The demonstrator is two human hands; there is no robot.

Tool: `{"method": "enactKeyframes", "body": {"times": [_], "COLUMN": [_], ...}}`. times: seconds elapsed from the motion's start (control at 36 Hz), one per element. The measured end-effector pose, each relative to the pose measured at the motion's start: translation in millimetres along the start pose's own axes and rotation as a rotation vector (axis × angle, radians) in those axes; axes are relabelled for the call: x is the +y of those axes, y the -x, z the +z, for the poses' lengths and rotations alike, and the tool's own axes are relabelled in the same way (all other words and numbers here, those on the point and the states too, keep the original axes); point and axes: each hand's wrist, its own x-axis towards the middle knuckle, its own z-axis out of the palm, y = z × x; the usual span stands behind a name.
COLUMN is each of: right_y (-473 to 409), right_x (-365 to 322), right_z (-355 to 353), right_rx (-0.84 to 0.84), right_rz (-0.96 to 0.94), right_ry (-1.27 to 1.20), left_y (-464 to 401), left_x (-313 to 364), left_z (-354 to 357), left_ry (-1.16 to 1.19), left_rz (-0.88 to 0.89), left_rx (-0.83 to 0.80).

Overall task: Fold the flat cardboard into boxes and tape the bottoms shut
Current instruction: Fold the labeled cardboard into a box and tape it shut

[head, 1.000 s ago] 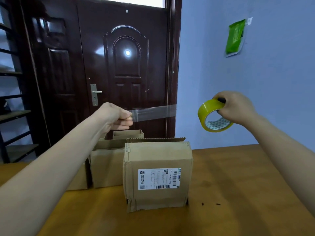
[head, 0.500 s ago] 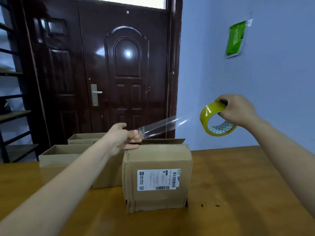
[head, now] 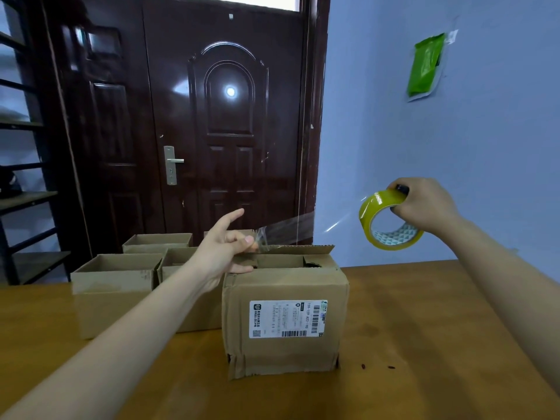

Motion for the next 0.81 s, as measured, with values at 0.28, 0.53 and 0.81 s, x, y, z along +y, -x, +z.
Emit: {"method": "enactKeyframes", "body": {"times": [0.28, 0.53, 0.81], "right_y": [3, 2, 2], "right_x": [1, -2, -3], "right_z": [3, 5, 10], "right_rx": [-0.012, -0.029, -0.049], "right_rz": [0.013, 0.021, 0.020], "right_ry": [-0.001, -0.008, -0.015], "left_y": [6, 3, 4], "left_x": [-10, -12, -11], "left_z": [-1, 5, 13], "left_ry": [-0.015, -0.096, -0.325], "left_rz": [0.137, 0.139, 0.059], "left_rx": [-0.020, 0.071, 0.117]}}
